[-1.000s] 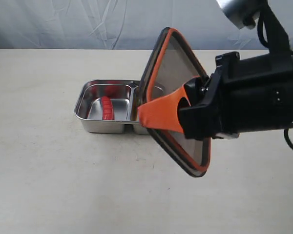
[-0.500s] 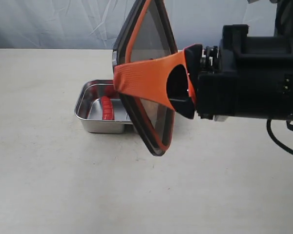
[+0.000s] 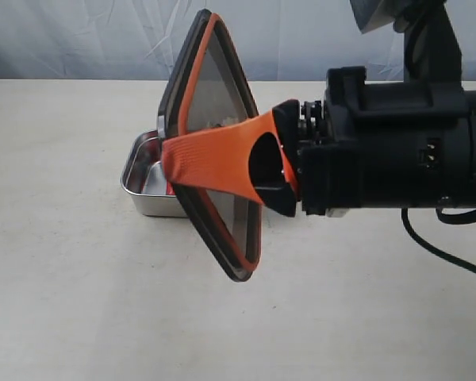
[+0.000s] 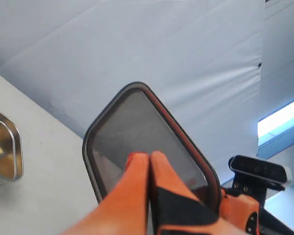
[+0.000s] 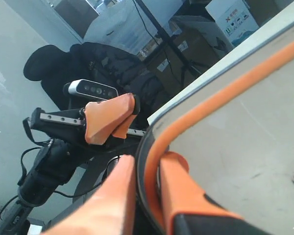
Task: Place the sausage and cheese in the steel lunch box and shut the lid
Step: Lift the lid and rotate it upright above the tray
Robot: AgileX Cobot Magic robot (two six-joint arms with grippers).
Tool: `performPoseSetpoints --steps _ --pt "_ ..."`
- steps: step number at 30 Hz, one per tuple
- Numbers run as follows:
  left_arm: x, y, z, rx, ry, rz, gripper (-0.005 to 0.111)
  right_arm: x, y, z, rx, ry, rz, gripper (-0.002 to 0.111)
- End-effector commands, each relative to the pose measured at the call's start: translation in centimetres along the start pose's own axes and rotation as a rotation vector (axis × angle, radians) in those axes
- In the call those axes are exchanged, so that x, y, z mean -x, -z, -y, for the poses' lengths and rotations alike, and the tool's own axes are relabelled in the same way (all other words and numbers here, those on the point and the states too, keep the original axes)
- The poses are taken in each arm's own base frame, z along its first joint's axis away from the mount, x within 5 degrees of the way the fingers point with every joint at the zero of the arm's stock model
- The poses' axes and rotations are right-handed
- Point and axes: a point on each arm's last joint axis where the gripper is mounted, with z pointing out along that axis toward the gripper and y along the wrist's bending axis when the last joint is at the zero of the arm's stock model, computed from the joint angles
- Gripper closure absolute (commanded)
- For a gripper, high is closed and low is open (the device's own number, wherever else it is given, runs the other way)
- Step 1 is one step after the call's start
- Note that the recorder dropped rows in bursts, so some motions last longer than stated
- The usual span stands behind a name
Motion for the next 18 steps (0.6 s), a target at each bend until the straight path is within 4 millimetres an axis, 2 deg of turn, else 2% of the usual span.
performPoseSetpoints --steps 1,5,9,13,18 --pt "0.8 0.1 -0.2 0.017 -0.084 0.089 0.101 0.1 0.0 -0.2 0.014 0.010 0.008 0.109" --pt "0.4 0.1 0.0 -0.001 -0.235 0.050 0.078 0.7 0.0 -0.2 -0.006 0.022 0.025 0.109" --pt "0.1 0.0 0.1 -0.018 -0.336 0.012 0.062 1.8 -0.2 -0.5 -0.004 0.037 0.046 0.109" --pt "-1.0 -0.5 1.1 -0.129 -0.574 -0.141 0.061 2.7 -0.8 -0.7 0.046 0.047 0.039 0.109" --pt "0.0 -0.9 3.7 -0.169 -0.916 -0.127 0.061 3.0 -1.3 -0.9 0.122 0.025 0.012 0.109"
